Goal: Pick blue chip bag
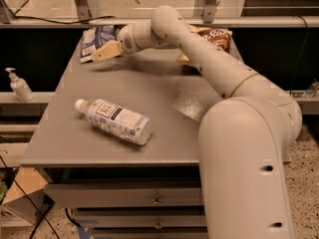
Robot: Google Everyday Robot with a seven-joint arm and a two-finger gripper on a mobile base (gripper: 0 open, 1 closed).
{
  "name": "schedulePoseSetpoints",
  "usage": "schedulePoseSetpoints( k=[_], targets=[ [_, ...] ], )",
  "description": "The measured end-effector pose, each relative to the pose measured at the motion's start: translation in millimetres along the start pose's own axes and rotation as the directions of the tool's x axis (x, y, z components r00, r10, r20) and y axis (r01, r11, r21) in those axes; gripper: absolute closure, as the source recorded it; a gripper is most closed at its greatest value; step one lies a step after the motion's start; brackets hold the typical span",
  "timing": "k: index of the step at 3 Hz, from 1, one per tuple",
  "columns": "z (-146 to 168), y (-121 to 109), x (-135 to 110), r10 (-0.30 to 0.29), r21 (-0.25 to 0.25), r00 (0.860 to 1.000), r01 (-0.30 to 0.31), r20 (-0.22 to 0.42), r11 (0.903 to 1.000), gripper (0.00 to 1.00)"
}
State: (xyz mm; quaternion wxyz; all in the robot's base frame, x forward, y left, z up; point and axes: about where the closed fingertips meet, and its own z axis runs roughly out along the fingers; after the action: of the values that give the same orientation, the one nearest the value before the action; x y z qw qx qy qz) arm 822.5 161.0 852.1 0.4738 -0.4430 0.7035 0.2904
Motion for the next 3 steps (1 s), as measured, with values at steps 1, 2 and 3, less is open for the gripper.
schedulePoseSetpoints(
  k=[1, 2, 3],
  targets=[
    [11.1, -5.3, 1.1, 0.012, 0.010, 1.000, -0.012, -0.001, 0.9999, 0.17],
    [19.1, -6.7, 0.0, 0.021, 0.007, 1.000, -0.021, 0.006, 0.9998, 0.41],
    [23.4, -6.7, -0.5, 0.026, 0.004, 1.000, -0.026, 0.010, 0.9997, 0.64]
  ],
)
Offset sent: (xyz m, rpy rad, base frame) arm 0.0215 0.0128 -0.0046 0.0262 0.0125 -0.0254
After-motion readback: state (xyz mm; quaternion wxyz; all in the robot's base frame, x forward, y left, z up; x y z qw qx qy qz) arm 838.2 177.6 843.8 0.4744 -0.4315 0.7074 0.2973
